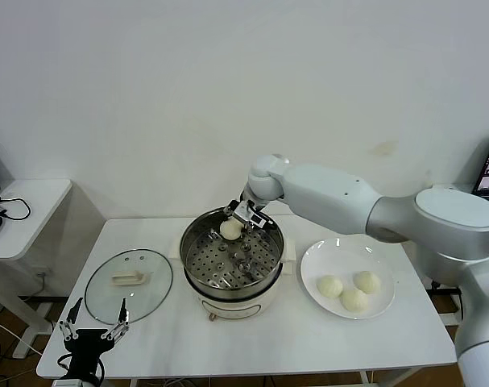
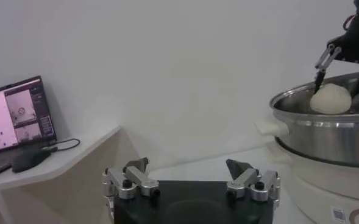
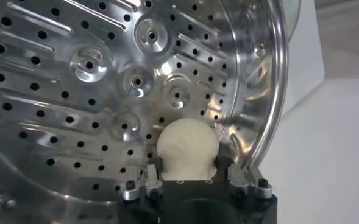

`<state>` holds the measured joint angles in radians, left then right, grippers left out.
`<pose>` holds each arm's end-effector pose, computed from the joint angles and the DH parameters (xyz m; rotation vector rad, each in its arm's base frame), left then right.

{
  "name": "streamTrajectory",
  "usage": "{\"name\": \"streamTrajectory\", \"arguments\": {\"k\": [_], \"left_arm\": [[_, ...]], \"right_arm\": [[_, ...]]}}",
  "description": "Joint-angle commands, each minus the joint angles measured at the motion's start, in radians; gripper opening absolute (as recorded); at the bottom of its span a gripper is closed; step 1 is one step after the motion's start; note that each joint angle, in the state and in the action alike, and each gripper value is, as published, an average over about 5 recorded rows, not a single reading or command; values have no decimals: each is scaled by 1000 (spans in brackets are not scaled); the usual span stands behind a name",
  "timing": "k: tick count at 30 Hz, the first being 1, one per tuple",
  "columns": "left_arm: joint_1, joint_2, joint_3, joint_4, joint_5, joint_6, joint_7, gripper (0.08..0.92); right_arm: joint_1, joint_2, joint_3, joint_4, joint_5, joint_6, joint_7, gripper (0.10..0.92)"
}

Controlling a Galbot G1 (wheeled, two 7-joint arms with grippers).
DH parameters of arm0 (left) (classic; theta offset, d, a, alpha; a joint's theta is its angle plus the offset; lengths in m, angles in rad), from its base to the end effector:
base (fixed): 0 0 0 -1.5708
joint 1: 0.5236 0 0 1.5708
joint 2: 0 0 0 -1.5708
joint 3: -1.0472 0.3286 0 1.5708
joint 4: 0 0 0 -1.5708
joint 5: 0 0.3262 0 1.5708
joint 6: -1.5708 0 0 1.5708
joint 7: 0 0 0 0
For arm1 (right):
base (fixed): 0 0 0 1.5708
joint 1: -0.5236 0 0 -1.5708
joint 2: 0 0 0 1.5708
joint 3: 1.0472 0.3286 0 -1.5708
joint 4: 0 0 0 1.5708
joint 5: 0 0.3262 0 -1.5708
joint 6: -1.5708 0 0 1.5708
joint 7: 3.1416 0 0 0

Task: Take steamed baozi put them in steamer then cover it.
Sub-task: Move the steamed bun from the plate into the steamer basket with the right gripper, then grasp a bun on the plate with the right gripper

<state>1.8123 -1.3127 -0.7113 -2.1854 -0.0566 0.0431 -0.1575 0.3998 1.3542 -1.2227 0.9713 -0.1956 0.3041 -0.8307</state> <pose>0.1036 0.0839 -0.2702 0.2175 -2.9588 -0.4095 0.5476 0.1488 -0.1155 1.8642 -0.9142 2.3490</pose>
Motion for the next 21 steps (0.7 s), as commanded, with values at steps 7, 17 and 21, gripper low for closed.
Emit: {"name": "streamTrajectory", "arguments": {"k": [7, 17, 21], "left_arm": [[-2, -3, 3, 0, 1, 1, 1, 823], [4, 0, 2, -21, 1, 2, 1, 823], [5, 4, 3, -33, 1, 5, 1, 823]], "right_arm": [[4, 8, -11, -22, -10, 55, -2, 717], [147, -116, 2, 189, 279, -174, -119, 822], [189, -232, 27, 315, 358, -349, -165, 823]]}}
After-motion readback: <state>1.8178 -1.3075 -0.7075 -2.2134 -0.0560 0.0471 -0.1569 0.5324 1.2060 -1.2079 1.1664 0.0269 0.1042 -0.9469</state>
